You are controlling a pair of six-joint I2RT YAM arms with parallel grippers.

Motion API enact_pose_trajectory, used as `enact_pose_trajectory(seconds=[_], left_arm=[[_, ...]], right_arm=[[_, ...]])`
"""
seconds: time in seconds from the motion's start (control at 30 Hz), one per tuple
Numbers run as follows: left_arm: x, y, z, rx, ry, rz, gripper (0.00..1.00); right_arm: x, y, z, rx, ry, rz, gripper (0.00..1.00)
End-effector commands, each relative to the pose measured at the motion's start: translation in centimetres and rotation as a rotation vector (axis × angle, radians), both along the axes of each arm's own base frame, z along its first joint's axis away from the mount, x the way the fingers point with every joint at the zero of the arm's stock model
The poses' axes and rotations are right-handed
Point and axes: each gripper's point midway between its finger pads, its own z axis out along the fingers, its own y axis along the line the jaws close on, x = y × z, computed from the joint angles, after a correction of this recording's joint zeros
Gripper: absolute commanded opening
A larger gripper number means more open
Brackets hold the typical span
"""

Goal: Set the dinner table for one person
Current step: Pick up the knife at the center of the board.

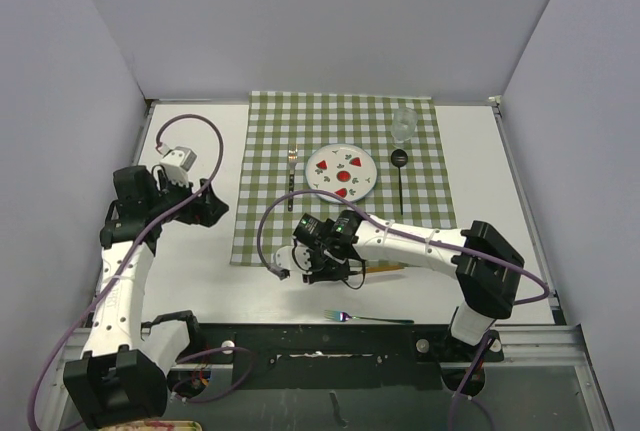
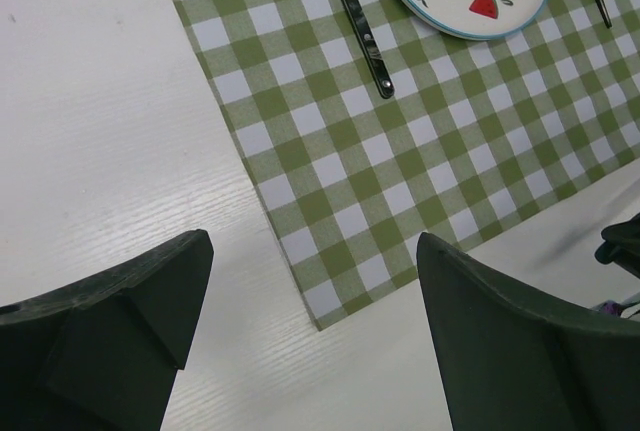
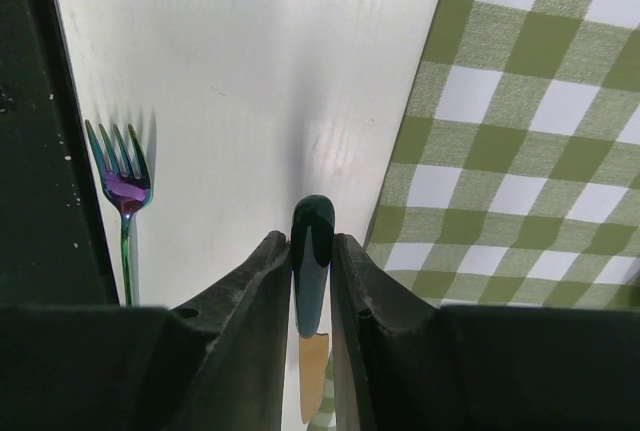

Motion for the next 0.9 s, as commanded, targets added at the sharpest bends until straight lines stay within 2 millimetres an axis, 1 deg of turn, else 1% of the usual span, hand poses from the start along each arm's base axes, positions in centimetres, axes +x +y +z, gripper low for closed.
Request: enact_pose_trajectory(seconds=[0.0,0.17,0.27,0.4,0.5,0.63,0.77,0.87], left_arm=[[2.8,1.2,3.4,0.036,-0.128,0.060,0.83],[4.1,2.9,4.2,0.073,-0.155,0.147,0.83],[4.8,3.8,4.8,0.086,-0.172,0.192,0.83],[5.1,4.1,4.9,0.089,-0.177,0.199,0.83],[5.1,4.0,4.7,0.090,-0.175,0.196,0.83],[5.1,3.8,4.0,0.084,-0.166,0.185,0.83],[5.0,3.8,3.3,0.082,-0.162,0.181,0.83],[4.8,3.9,3.4,0.089,-0.167,0.187,0.83]], right_arm=[[0.8,0.8,1.9,0.035,-0.048,0.044,0.00],[0.8,0.7,1.7,0.024,-0.061,0.116,0.00],[0.9,0.7,1.6,0.014,-0.071,0.189,0.00],[1.1,0.8,1.8,0.018,-0.090,0.295,0.00],[1.3,1.2,2.6,0.037,-0.085,0.300,0.00],[1.4,1.3,2.8,0.031,-0.072,0.288,0.00],[0.9,1.7,2.9,0.050,-0.021,0.252,0.00],[0.8,2.2,3.4,0.069,0.006,0.219,0.00]])
